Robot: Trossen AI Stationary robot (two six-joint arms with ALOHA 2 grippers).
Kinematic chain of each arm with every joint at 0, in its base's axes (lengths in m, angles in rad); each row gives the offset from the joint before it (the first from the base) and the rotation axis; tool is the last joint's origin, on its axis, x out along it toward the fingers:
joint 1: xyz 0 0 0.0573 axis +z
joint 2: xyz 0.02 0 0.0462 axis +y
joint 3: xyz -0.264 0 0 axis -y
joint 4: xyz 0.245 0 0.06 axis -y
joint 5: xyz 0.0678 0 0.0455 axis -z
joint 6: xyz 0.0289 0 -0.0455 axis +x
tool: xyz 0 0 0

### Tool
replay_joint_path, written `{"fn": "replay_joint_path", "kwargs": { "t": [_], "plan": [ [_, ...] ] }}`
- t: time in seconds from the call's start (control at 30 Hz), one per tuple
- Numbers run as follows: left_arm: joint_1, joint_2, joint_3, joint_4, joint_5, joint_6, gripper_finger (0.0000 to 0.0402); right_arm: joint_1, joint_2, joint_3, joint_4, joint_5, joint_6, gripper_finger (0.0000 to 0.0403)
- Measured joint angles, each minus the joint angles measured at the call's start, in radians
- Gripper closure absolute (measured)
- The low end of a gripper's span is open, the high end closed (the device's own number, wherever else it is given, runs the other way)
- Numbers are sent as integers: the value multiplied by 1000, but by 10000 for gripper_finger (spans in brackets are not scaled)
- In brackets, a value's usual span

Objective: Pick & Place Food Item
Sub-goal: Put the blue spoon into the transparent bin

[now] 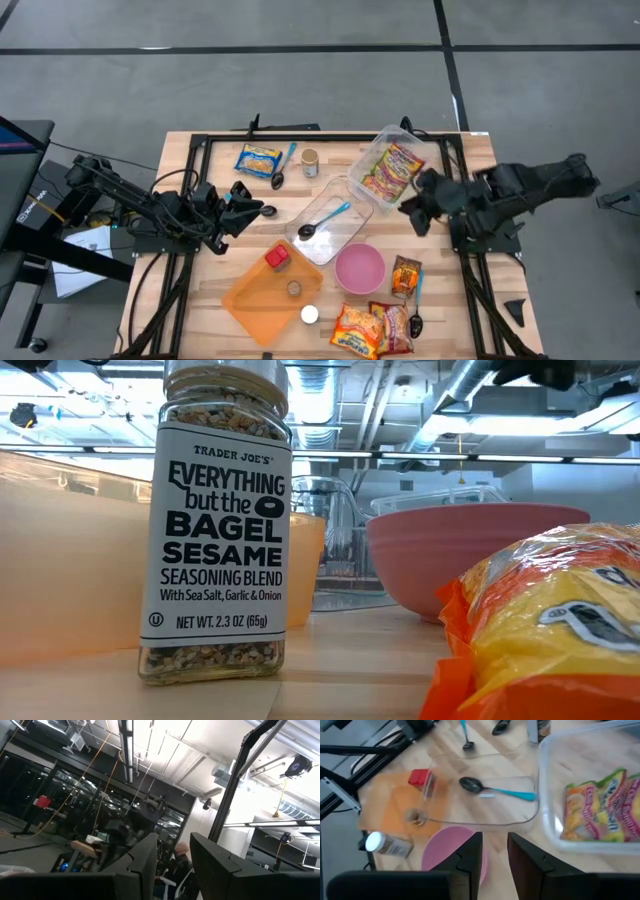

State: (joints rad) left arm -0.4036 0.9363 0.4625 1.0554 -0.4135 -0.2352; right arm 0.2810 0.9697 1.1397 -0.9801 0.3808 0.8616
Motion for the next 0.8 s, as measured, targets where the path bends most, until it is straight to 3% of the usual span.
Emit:
{"fn": "replay_joint_path", "kwargs": {
  "t": [0.13, 0.23, 0.53, 0.8],
  "plan": [
    [0, 0, 0, 0, 1, 0, 289, 130, 14, 0, -64, 164, 144, 315],
    [0, 0, 0, 0, 3, 1, 289, 194, 17, 0, -134, 220, 278, 315],
    [0, 0, 0, 0, 3, 2, 289, 319, 64, 1, -288, 207, 715, 315],
    [0, 0, 0, -20, 3, 0, 289, 412, 219, 1, -325, 153, 989, 315]
  ]
}}
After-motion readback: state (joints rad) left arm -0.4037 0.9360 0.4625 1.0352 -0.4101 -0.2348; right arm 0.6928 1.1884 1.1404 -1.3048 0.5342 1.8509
